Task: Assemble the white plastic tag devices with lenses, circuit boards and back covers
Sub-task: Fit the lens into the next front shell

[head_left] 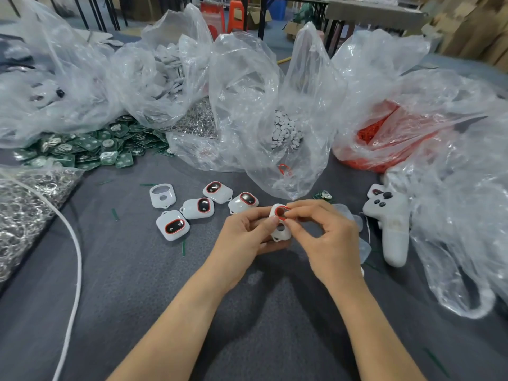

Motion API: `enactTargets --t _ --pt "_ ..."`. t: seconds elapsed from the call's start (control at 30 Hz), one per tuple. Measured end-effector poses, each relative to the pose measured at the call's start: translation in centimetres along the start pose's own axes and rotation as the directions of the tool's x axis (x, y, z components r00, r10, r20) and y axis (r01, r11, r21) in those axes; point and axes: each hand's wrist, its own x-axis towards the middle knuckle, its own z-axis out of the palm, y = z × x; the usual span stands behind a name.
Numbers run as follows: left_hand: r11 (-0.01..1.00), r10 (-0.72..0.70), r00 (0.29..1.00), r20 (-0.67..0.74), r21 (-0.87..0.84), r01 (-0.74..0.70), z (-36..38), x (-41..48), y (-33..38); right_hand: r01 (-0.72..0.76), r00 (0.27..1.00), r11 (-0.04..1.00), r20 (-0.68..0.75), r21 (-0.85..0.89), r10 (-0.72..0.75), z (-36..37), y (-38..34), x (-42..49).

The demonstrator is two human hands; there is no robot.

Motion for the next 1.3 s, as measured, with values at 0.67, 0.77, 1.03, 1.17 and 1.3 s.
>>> enactTargets --t 0.67,0.77,1.03,1.17,1.3 --pt "0.99 0.066 0.984 -0.168 0.138 -0.043 0.3 0.1 -0.4 0.223 0.974 0.956 0.001 -0.191 -0.227 0.5 -0.2 -0.5" --pt "0.99 0.076 0.981 -0.177 0.131 -0.053 0.3 -0.1 -0.3 0.264 0.963 0.945 0.006 -0.195 -0.268 0.8 0.2 -0.6" --pt "0.991 0.118 0.978 -0.173 0.082 -0.106 0.6 0.0 0.1 -0.373 0.923 0.779 0.12 0.504 0.365 0.7 0.3 0.0" --pt "0.992 0.122 0.983 -0.136 0.054 -0.115 0.6 -0.1 0.3 -0.48 0.875 0.675 0.256 0.56 0.41 0.5 0.1 -0.1" --pt "0.996 0.087 0.99 -0.11 0.039 -0.084 0.5 -0.1 0.3 -0.523 0.849 0.582 0.322 0.623 0.418 0.6 0.1 -0.1"
